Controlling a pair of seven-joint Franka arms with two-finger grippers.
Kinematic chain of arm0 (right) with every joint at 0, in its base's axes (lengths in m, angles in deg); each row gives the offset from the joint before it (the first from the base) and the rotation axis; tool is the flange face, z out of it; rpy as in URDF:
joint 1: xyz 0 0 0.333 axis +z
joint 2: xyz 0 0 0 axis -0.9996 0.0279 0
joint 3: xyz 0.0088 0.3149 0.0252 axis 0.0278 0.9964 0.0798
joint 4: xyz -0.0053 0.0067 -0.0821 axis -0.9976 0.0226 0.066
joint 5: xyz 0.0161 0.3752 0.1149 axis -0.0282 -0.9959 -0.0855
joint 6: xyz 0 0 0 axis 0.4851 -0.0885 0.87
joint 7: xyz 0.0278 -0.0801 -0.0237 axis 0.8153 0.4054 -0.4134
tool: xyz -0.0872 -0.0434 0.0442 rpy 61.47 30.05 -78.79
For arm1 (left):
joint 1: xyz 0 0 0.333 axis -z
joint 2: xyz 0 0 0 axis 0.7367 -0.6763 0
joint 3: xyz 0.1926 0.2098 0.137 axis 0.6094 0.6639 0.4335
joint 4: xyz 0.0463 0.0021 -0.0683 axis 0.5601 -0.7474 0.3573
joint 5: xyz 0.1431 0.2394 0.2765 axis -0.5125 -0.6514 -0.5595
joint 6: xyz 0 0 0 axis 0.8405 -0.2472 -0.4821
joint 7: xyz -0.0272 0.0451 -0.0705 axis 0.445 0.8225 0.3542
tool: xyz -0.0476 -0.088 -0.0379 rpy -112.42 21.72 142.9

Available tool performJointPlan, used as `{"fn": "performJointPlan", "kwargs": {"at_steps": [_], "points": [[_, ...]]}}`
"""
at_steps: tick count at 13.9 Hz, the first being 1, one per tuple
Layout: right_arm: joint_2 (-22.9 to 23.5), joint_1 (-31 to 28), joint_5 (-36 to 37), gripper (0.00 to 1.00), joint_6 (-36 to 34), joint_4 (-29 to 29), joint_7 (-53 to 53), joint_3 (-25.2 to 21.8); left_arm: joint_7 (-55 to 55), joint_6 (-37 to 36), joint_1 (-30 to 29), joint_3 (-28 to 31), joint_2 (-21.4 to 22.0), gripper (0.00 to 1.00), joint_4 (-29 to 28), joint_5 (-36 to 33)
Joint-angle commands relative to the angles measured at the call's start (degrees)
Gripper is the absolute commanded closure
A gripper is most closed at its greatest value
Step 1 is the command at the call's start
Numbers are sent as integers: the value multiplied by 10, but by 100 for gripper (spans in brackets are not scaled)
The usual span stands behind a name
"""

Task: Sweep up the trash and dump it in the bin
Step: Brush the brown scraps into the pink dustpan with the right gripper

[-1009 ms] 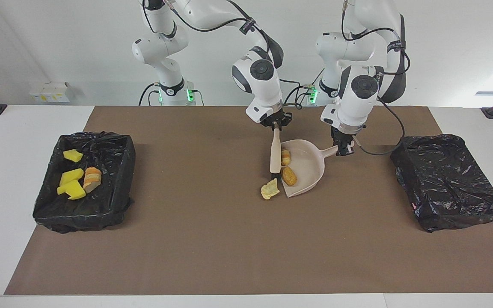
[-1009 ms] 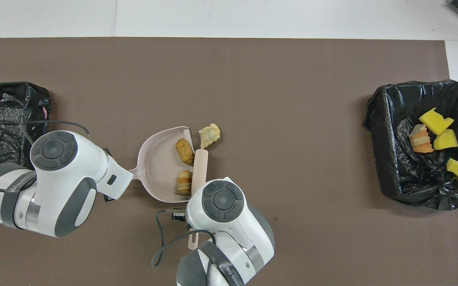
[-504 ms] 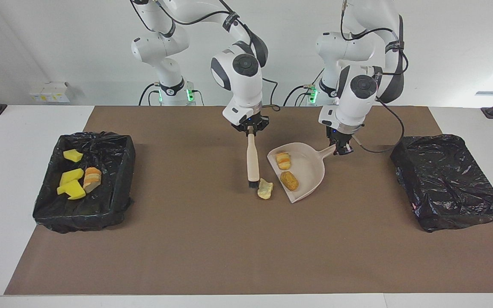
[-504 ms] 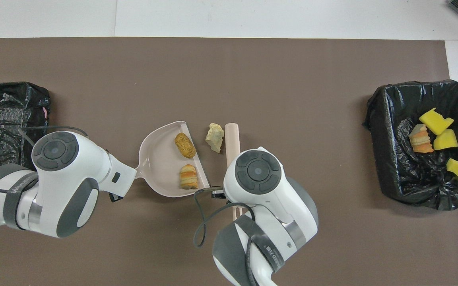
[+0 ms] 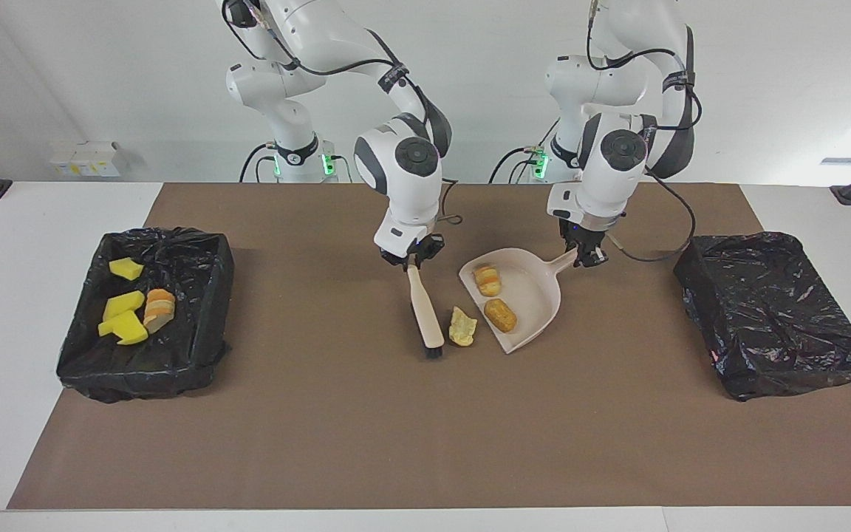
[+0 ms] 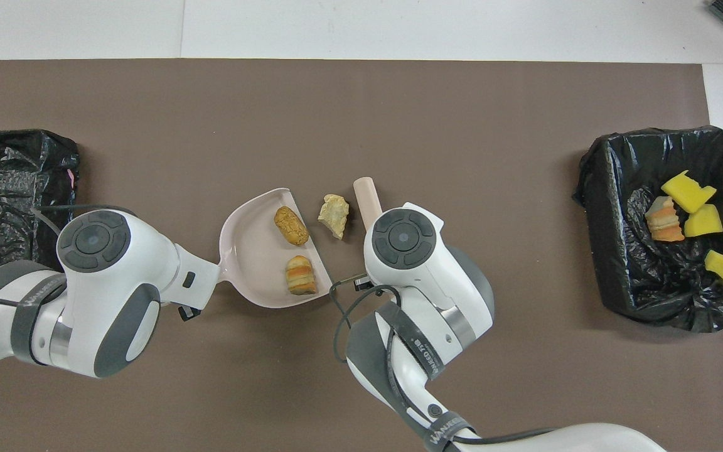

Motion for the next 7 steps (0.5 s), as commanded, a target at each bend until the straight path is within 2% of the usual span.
{"fn": "performJointPlan", "kwargs": {"at_steps": [1, 4, 6, 7], "points": [[7, 27, 4, 100, 3, -12, 79, 5, 39, 19, 10, 6, 15, 100, -24, 5], [2, 54, 1, 100, -5, -13, 104, 9, 38, 25, 17, 6, 15, 100, -24, 5], [-2, 58, -33, 100, -6, -16, 94, 39, 37, 25, 17, 6, 15, 100, -24, 5], [-4, 59, -36, 100, -9, -15, 95, 38, 38, 33, 17, 6, 14, 100, -23, 5]]}}
